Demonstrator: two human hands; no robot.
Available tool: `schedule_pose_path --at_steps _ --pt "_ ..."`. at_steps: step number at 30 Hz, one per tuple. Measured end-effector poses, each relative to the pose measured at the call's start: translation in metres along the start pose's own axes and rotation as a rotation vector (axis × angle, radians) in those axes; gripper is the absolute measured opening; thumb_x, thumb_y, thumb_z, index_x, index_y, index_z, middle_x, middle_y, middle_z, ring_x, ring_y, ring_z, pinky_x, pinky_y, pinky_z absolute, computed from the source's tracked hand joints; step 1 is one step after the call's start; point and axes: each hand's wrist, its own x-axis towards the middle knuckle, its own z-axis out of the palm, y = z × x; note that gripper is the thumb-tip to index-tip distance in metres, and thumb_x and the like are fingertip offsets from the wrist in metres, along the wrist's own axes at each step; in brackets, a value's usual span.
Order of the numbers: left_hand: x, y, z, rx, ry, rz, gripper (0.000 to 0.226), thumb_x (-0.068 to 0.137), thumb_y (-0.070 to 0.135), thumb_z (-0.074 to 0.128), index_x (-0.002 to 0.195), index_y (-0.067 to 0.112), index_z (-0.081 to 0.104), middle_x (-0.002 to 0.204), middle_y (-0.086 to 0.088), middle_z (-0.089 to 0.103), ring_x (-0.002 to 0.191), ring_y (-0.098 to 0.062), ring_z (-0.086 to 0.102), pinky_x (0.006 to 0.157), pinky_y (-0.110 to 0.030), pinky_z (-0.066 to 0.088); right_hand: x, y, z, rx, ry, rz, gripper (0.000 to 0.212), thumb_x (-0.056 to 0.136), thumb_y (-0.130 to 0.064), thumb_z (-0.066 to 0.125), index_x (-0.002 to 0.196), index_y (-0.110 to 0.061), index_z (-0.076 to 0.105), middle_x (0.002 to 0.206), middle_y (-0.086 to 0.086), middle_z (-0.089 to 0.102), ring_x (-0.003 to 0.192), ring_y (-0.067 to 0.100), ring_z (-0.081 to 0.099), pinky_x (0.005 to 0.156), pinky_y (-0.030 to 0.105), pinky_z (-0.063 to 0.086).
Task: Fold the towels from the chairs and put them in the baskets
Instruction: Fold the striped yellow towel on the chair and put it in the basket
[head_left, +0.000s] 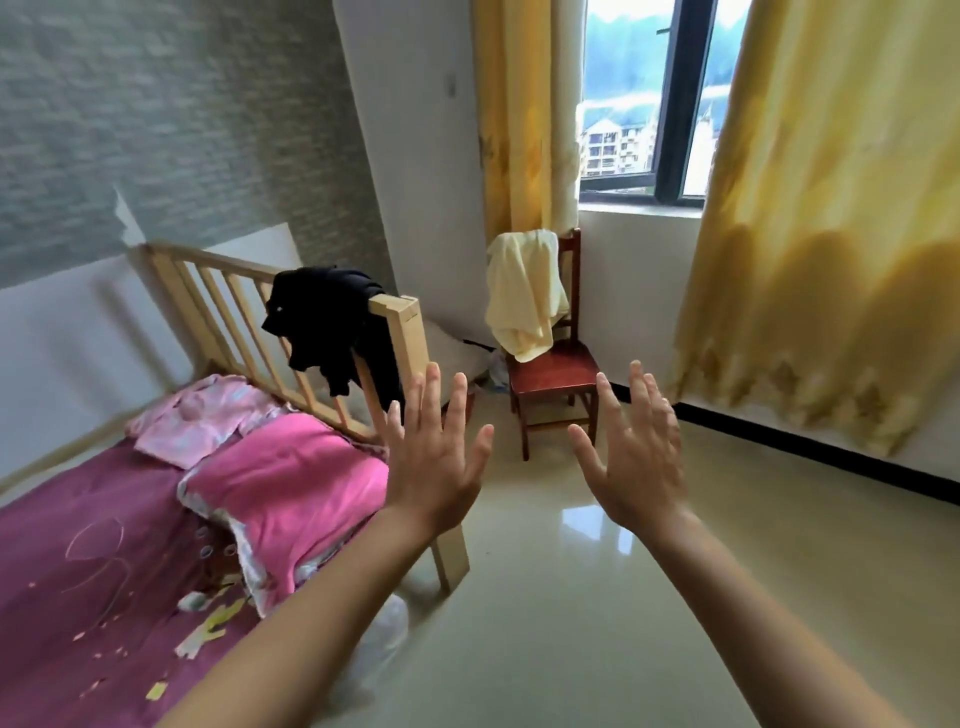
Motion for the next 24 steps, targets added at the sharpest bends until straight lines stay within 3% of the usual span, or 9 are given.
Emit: schedule_pose_path --at_steps 9,14,21,24 --pt "0.181 -0.008 0.079 -0.003 0.045 -0.038 0.070 0.098 0.056 0.021 0.157 0.020 0.012 0.165 -0.010 0.000 0.153 -0.026 0.000 0.120 -0.055 0.012 0.182 0.054 0.087 0.012 -0.061 -0.062 0.067 0.097 -0.056 0.042 0.153 -0.019 0.037 0.165 0.017 0.017 0.151 0.033 0.018 0.121 0.047 0.017" --pt "0.275 -0.029 0.160 -0.038 0.022 -0.050 0.072 0.098 0.057 0.019 0.158 0.019 0.012 0.165 -0.009 -0.003 0.152 -0.025 -0.004 0.121 -0.052 0.006 0.267 0.085 0.171 0.008 -0.100 -0.083 0.066 0.097 -0.056 0.044 0.151 -0.019 0.040 0.165 0.016 0.017 0.152 0.032 0.018 0.121 0.047 0.019" --pt "0.465 -0.048 0.259 -0.140 -0.049 -0.073 0.078 0.093 0.061 0.008 0.158 0.018 0.008 0.165 -0.008 -0.005 0.152 -0.025 -0.004 0.121 -0.050 0.004 0.423 0.132 0.272 -0.082 -0.156 -0.061 0.068 0.094 -0.058 0.037 0.150 -0.019 0.042 0.163 0.018 0.023 0.148 0.035 0.028 0.118 0.049 0.028" --pt "0.542 -0.048 0.296 -0.167 -0.092 -0.052 0.079 0.091 0.061 0.008 0.158 0.018 0.008 0.165 -0.009 -0.002 0.152 -0.024 -0.003 0.121 -0.049 0.004 0.485 0.157 0.302 -0.096 -0.157 -0.023 0.064 0.095 -0.053 0.047 0.149 -0.018 0.044 0.162 0.018 0.025 0.147 0.035 0.031 0.117 0.049 0.031"
